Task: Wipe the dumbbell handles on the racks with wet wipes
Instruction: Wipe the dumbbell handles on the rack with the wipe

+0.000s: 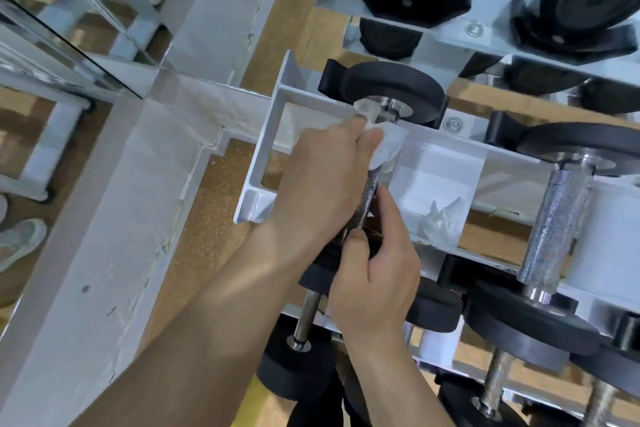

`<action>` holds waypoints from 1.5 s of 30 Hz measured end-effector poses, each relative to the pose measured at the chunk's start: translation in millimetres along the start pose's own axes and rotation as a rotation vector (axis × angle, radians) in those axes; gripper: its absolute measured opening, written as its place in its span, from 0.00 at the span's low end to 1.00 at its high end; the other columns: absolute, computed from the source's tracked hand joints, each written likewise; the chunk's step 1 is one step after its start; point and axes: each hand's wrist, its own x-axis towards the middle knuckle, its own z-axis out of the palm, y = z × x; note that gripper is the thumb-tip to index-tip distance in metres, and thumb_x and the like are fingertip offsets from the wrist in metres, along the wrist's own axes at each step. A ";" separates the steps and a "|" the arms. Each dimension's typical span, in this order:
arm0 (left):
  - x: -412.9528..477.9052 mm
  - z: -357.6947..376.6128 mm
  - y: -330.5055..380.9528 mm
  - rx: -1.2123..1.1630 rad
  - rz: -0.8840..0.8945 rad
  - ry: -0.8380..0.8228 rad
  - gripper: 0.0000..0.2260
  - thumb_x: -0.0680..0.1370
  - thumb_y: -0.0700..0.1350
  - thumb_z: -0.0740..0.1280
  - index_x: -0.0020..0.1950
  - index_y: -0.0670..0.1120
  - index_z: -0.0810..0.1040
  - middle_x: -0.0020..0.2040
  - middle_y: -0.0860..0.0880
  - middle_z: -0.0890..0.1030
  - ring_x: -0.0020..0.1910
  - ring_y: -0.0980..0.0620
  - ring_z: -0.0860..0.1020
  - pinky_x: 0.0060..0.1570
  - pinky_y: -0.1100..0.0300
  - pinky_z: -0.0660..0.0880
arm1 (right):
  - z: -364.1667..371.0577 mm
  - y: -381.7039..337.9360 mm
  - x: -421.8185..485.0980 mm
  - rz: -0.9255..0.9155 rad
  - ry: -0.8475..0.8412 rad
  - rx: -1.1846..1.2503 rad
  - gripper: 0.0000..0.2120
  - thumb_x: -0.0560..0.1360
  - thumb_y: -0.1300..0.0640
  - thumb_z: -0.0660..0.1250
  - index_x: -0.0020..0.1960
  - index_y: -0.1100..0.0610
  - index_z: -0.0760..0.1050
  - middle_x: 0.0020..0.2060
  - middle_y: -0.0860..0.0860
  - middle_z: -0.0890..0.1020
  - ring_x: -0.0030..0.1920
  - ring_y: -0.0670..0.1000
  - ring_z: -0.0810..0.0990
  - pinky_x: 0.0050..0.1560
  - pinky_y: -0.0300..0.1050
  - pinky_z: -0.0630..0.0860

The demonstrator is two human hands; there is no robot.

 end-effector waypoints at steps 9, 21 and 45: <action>-22.4 -18.4 -28.2 -0.086 -0.055 -0.270 0.22 0.83 0.45 0.63 0.29 0.50 0.66 0.25 0.53 0.69 0.28 0.57 0.69 0.30 0.65 0.62 | 3.1 5.2 -1.6 -0.005 0.025 0.013 0.31 0.73 0.51 0.54 0.75 0.56 0.71 0.60 0.53 0.83 0.60 0.55 0.81 0.58 0.59 0.79; -25.6 -25.3 -32.2 -0.030 -0.040 -0.447 0.19 0.84 0.45 0.62 0.32 0.51 0.70 0.31 0.51 0.76 0.32 0.55 0.74 0.33 0.63 0.69 | 1.3 12.8 1.0 -0.069 0.054 0.085 0.28 0.73 0.54 0.54 0.72 0.54 0.72 0.58 0.52 0.84 0.58 0.54 0.82 0.57 0.60 0.79; -24.2 -45.0 -16.5 0.096 -0.049 -0.485 0.17 0.81 0.52 0.67 0.34 0.53 0.69 0.32 0.55 0.76 0.33 0.60 0.73 0.32 0.66 0.64 | 0.4 17.3 1.4 -0.041 0.005 0.106 0.30 0.73 0.52 0.54 0.73 0.58 0.72 0.60 0.52 0.82 0.62 0.53 0.80 0.61 0.60 0.76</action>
